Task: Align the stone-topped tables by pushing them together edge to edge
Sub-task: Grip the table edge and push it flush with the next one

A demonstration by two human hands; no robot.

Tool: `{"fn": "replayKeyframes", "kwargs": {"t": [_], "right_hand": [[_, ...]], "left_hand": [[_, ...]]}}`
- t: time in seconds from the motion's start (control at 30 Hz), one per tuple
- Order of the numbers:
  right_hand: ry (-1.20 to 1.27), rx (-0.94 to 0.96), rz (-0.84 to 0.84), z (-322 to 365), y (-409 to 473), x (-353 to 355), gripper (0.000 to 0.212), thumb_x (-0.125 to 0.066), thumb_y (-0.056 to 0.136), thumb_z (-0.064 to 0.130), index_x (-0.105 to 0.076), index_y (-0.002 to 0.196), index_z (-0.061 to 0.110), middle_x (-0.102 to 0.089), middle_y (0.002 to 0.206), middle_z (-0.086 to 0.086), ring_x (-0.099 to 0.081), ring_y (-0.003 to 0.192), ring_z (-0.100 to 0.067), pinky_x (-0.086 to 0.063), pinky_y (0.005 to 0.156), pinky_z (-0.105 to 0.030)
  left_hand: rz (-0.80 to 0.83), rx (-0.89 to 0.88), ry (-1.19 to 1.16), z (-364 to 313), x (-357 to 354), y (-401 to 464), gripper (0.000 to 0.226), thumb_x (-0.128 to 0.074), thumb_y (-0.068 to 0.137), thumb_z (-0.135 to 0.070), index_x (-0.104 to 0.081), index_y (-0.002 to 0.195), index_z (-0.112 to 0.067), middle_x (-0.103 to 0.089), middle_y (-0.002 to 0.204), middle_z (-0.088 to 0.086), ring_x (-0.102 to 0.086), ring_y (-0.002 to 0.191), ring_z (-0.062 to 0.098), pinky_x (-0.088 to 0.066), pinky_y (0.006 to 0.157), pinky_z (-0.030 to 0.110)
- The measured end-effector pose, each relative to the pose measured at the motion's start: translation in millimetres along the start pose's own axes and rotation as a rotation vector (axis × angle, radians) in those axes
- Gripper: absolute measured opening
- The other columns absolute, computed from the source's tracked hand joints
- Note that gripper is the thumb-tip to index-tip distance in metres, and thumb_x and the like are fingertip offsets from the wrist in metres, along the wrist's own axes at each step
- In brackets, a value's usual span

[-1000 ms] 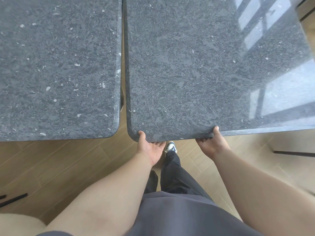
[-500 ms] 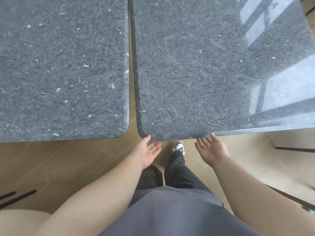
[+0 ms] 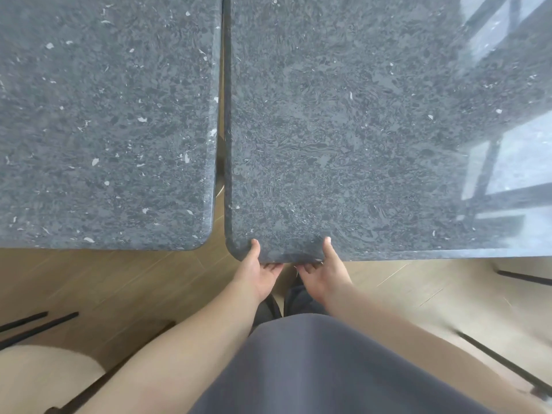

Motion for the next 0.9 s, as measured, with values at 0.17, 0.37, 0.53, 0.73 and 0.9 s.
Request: {"fn": "replayKeyframes", "kwargs": {"t": [0.17, 0.37, 0.53, 0.73, 0.9], "right_hand": [[0.071, -0.030, -0.026, -6.3, 15.8, -0.5, 0.070, -0.067, 0.093, 0.045, -0.040, 0.148, 0.010, -0.047, 0.152, -0.009, -0.043, 0.142, -0.023, -0.029, 0.121, -0.039], [0.119, 0.001, -0.046, -17.0, 31.8, 6.1, 0.062, -0.072, 0.087, 0.049, -0.055, 0.136, 0.016, -0.056, 0.145, -0.003, -0.049, 0.137, -0.020, -0.031, 0.121, -0.040], [0.339, 0.085, -0.001, -27.7, 38.0, -3.7, 0.064, -0.077, 0.084, 0.041, -0.056, 0.136, 0.011, -0.066, 0.132, -0.012, -0.060, 0.123, -0.029, -0.042, 0.112, -0.046], [0.320, 0.179, -0.054, -29.5, 45.7, -8.4, 0.059, -0.073, 0.086, 0.048, -0.062, 0.131, 0.013, -0.070, 0.126, -0.010, -0.063, 0.121, -0.028, -0.040, 0.114, -0.046], [0.305, 0.190, -0.038, -33.2, 36.2, -18.9, 0.056, -0.072, 0.086, 0.048, -0.063, 0.121, 0.006, -0.074, 0.113, -0.020, -0.070, 0.104, -0.038, -0.055, 0.081, -0.057]], "left_hand": [[0.019, 0.004, 0.038, -21.4, 12.7, 0.8, 0.040, -0.067, 0.096, -0.015, -0.052, 0.131, -0.002, -0.061, 0.131, 0.026, -0.061, 0.121, 0.043, -0.052, 0.100, 0.058], [0.055, -0.027, 0.167, -48.3, 16.6, 2.1, 0.044, -0.063, 0.091, 0.008, -0.055, 0.134, -0.001, -0.068, 0.129, 0.018, -0.066, 0.117, 0.036, -0.055, 0.097, 0.049], [0.080, 0.065, 0.142, -50.5, 18.9, 7.8, 0.039, -0.061, 0.093, 0.008, -0.058, 0.131, -0.003, -0.071, 0.124, 0.016, -0.067, 0.116, 0.033, -0.054, 0.098, 0.045], [0.120, 0.149, -0.011, -40.3, 21.1, 7.3, 0.031, -0.066, 0.093, 0.001, -0.061, 0.124, -0.002, -0.074, 0.113, 0.020, -0.065, 0.115, 0.038, -0.045, 0.109, 0.057], [0.129, 0.160, 0.002, -40.1, 18.0, 6.3, 0.022, -0.063, 0.096, -0.001, -0.063, 0.117, -0.003, -0.075, 0.107, 0.018, -0.065, 0.114, 0.037, -0.044, 0.110, 0.056]]}}
Point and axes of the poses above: each hand's wrist, its own y-axis towards the middle knuckle, its own x-axis out of the back of the hand, z = x × y, the point moved 3 cm from there along y, towards the middle knuckle
